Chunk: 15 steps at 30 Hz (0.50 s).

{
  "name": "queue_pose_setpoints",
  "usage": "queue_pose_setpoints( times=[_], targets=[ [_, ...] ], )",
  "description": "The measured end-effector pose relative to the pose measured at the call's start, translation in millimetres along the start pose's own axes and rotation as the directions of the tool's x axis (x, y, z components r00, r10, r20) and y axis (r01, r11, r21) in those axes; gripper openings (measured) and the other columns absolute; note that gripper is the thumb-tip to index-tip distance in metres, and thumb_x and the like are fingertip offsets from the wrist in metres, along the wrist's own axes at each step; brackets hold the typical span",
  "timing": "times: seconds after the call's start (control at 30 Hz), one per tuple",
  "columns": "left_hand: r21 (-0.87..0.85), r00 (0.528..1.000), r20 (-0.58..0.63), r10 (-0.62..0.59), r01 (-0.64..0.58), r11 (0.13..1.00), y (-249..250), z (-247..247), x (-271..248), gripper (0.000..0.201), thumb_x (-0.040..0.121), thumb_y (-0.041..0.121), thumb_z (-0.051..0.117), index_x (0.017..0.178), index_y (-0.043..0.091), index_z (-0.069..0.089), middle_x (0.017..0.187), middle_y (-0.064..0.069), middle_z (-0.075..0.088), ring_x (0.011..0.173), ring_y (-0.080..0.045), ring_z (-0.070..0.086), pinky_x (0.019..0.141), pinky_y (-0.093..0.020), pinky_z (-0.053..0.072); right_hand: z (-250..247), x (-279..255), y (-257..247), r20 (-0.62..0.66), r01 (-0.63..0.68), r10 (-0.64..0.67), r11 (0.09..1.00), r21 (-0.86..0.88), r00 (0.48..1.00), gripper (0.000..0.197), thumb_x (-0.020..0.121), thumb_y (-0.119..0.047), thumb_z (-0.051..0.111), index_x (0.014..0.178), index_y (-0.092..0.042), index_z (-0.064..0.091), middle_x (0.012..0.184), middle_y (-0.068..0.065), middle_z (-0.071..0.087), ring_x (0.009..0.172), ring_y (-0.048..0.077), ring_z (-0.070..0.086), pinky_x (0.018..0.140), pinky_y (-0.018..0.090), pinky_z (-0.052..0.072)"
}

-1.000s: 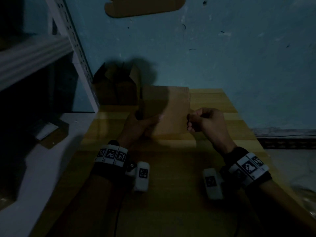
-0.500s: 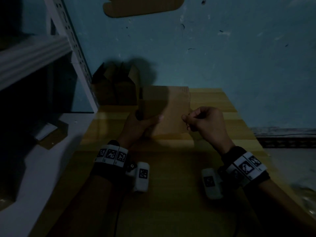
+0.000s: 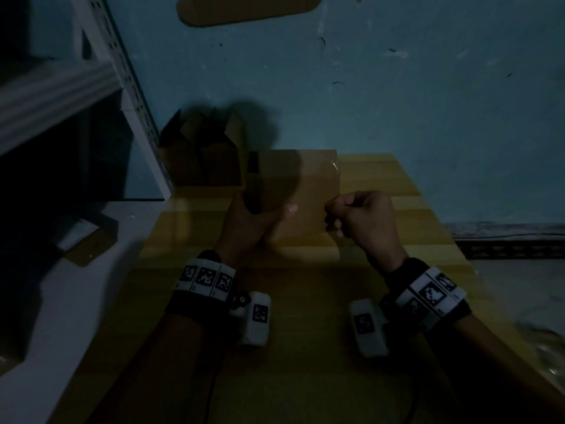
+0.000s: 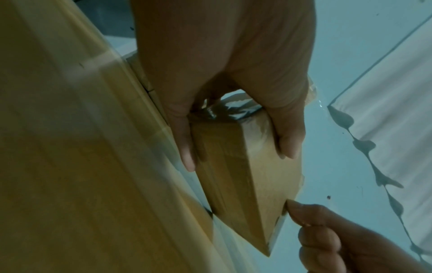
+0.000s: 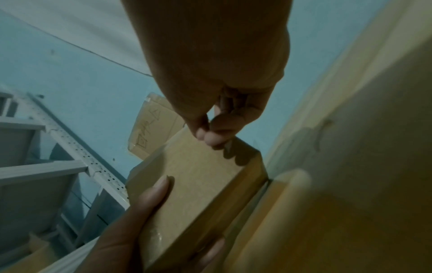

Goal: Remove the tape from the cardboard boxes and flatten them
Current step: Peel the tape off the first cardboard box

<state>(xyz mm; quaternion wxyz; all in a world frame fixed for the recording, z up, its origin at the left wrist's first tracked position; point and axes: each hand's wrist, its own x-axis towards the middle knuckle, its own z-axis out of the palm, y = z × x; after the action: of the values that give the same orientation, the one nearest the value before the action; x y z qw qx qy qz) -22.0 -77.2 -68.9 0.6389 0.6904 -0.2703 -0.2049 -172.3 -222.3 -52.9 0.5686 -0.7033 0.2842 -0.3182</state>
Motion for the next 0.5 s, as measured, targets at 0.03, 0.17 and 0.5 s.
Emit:
queue_pose_setpoints(
  times=[0.03,0.17,0.5],
  targets=[
    [-0.006,1.0,0.0,0.0,0.0,1.0,0.7,0.2,-0.4,0.106,0.049,0.057,0.091,0.14,0.022,0.05,0.132,0.006,0.062,0.118,-0.013,0.061,0.096,-0.039,0.053,0.5,0.1,1.2,0.004,0.005,-0.006,1.0,0.009,1.0,0.017,0.091,-0.001,0.069,0.076,0.007,0.069,0.054,0.009,0.062,0.044,0.016,0.056,0.045,0.022,0.046],
    [-0.026,1.0,0.003,0.001,-0.001,1.0,0.6,-1.1,0.2,0.099,0.049,0.055,0.091,0.136,0.022,0.055,0.127,0.007,0.066,0.114,-0.011,0.064,0.093,-0.036,0.054,1.4,0.0,3.0,0.017,0.039,-0.039,0.999,0.005,0.999,0.019,0.091,-0.001,0.069,0.074,0.007,0.067,0.054,0.007,0.061,0.045,0.016,0.054,0.048,0.026,0.05],
    [-0.05,0.999,0.041,-0.006,0.008,0.999,4.5,-4.8,-3.3,0.083,0.053,0.047,0.09,0.127,0.02,0.063,0.12,0.004,0.07,0.109,-0.014,0.067,0.089,-0.034,0.056,2.4,-1.4,3.3,0.025,0.048,-0.048,0.999,0.005,0.999,0.025,0.093,-0.005,0.07,0.068,-0.002,0.063,0.055,0.011,0.061,0.05,0.023,0.061,0.048,0.024,0.049]
  ],
)
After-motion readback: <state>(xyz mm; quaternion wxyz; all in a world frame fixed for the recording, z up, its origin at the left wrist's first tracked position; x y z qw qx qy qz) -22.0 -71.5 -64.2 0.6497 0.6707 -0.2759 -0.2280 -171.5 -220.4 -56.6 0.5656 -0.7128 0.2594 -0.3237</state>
